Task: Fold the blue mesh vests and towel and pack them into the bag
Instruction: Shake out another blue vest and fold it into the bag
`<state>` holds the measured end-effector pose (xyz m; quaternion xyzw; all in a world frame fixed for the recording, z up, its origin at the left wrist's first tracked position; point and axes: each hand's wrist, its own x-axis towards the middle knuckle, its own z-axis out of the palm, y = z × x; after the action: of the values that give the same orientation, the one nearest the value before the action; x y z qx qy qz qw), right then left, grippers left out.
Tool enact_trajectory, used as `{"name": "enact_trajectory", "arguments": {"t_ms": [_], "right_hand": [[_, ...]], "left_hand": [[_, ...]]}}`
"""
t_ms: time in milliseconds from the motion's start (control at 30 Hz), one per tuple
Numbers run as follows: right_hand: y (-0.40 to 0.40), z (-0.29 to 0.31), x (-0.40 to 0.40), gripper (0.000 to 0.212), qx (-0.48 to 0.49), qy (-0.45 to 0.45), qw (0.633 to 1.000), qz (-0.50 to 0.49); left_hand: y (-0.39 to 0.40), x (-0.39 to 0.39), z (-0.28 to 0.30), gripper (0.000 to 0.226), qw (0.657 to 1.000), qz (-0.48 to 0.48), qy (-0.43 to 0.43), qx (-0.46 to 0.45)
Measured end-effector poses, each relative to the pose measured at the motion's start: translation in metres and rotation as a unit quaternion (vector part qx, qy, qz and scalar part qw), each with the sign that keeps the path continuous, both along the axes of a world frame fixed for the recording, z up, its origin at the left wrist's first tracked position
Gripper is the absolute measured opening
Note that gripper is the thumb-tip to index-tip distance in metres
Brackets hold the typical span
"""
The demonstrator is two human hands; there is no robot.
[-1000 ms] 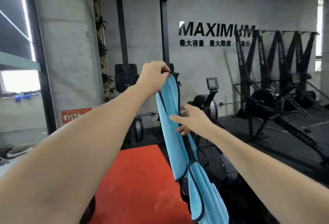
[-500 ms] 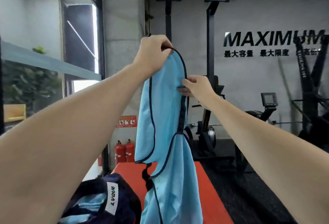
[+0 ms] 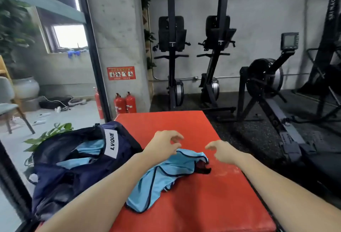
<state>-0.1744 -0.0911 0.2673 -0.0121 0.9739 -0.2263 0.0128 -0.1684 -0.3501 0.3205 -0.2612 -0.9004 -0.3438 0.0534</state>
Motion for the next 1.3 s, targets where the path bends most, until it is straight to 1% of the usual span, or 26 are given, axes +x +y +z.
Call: {"name": "enact_trajectory", "arguments": {"t_ms": [67, 133, 200, 267, 333, 433, 533, 633, 733, 833, 933, 1000, 1033, 1100, 1167, 1233, 1300], "right_hand": [[0.000, -0.034, 0.007, 0.050, 0.011, -0.015, 1.000, -0.025], [-0.009, -0.058, 0.009, 0.040, -0.008, -0.011, 0.999, -0.035], [-0.022, -0.076, 0.006, 0.032, -0.045, 0.009, 0.998, -0.031], [-0.038, -0.089, 0.002, 0.029, -0.086, 0.031, 0.995, -0.028], [-0.052, -0.101, -0.006, 0.027, -0.101, 0.065, 0.992, -0.022], [-0.074, -0.110, -0.019, 0.030, -0.087, 0.098, 0.991, -0.012], [-0.094, -0.110, -0.034, 0.040, -0.067, 0.092, 0.993, 0.016], [-0.103, -0.113, -0.044, 0.045, -0.018, 0.074, 0.997, 0.017], [-0.096, -0.118, -0.052, 0.047, 0.024, 0.048, 0.999, 0.004], [-0.087, -0.114, -0.058, 0.040, 0.021, 0.065, 0.997, -0.019], [-0.074, -0.105, -0.059, 0.025, -0.053, 0.096, 0.992, -0.068], [-0.062, -0.102, -0.058, 0.017, -0.090, 0.116, 0.985, -0.092], [-0.055, -0.100, -0.058, 0.015, -0.092, 0.124, 0.983, -0.100], [-0.043, -0.096, -0.055, 0.017, -0.079, 0.129, 0.981, -0.118], [-0.031, -0.094, -0.053, 0.021, -0.048, 0.105, 0.984, -0.139], [-0.029, -0.093, -0.048, 0.029, -0.017, 0.087, 0.986, -0.138], [-0.040, -0.093, -0.039, 0.036, 0.004, 0.124, 0.988, -0.092]], "left_hand": [[-0.014, 0.000, -0.045, 0.026, 0.998, 0.033, -0.052, 0.022], [-0.025, -0.003, -0.081, 0.027, 0.995, 0.063, -0.074, 0.028], [-0.035, -0.008, -0.108, 0.028, 0.995, 0.078, -0.061, 0.018], [-0.042, -0.014, -0.126, 0.029, 0.995, 0.092, -0.036, 0.003], [-0.045, -0.020, -0.140, 0.029, 0.994, 0.106, -0.015, 0.004], [-0.047, -0.038, -0.150, 0.030, 0.994, 0.111, 0.009, -0.009], [-0.047, -0.063, -0.149, 0.033, 0.992, 0.104, 0.044, -0.049], [-0.049, -0.088, -0.149, 0.040, 0.986, 0.099, 0.081, -0.110], [-0.052, -0.104, -0.149, 0.046, 0.972, 0.131, 0.062, -0.184], [-0.054, -0.110, -0.150, 0.048, 0.961, 0.156, 0.037, -0.224], [-0.062, -0.116, -0.150, 0.047, 0.963, 0.186, 0.049, -0.190], [-0.067, -0.117, -0.148, 0.040, 0.965, 0.192, 0.076, -0.165], [-0.068, -0.116, -0.146, 0.035, 0.969, 0.187, 0.087, -0.135], [-0.070, -0.110, -0.140, 0.026, 0.979, 0.179, 0.089, -0.042], [-0.072, -0.104, -0.135, 0.023, 0.982, 0.168, 0.083, 0.014], [-0.074, -0.096, -0.133, 0.025, 0.984, 0.162, 0.078, 0.015], [-0.077, -0.091, -0.133, 0.029, 0.983, 0.166, 0.076, -0.022]]}}
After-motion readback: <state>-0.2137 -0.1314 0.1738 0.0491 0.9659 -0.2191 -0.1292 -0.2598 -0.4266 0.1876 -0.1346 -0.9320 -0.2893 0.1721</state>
